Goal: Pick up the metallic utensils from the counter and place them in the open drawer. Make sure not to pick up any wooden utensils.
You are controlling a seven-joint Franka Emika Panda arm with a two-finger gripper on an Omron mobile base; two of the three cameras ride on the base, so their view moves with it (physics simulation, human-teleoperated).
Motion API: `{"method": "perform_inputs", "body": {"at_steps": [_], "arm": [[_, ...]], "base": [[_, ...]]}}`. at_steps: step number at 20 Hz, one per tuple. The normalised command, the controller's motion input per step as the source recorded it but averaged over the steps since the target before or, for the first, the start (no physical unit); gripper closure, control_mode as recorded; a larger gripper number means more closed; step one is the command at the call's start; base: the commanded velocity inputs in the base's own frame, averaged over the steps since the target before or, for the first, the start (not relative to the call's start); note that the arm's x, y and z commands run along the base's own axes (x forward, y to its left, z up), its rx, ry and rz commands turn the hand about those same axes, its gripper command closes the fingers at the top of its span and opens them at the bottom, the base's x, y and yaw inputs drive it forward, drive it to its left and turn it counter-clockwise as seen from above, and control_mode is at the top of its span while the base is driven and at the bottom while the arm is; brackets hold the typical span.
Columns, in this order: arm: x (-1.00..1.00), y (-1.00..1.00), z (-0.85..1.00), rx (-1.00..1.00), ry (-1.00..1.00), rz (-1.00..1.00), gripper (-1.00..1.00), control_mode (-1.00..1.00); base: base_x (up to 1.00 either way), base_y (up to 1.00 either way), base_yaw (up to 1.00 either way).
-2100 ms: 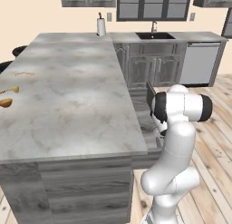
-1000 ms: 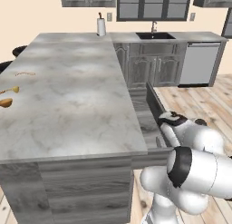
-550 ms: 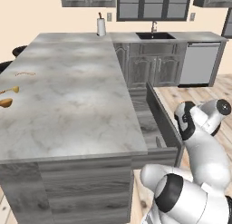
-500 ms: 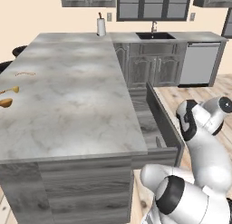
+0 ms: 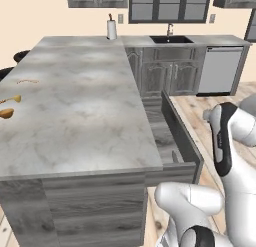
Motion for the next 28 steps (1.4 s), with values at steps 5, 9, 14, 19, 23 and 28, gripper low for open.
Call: {"method": "perform_inputs", "body": {"at_steps": [5, 9, 14, 19, 23, 28], "arm": [[-0.46, 0.44, 0.52, -0.01, 0.01, 0.00, -1.00, -1.00], [-0.45, 0.46, 0.80, -0.16, 0.00, -0.03, -1.00, -1.00], [-0.76, 0.27, 0.62, -0.15, -0.05, 0.00, -1.00, -1.00], [-0.83, 0.27, 0.57, -0.14, -0.10, 0.00, -1.00, -1.00], [0.00, 0.00, 0.00, 0.00, 0.00, 0.00, -1.00, 1.00], [0.00, 0.00, 0.00, 0.00, 0.00, 0.00, -1.00, 1.00]], "base": [[0.00, 0.00, 0.00], [0.00, 0.00, 0.00], [0.00, 0.00, 0.00], [0.00, 0.00, 0.00], [-0.98, 0.23, 0.03], [-0.96, 0.63, 0.14]]}}
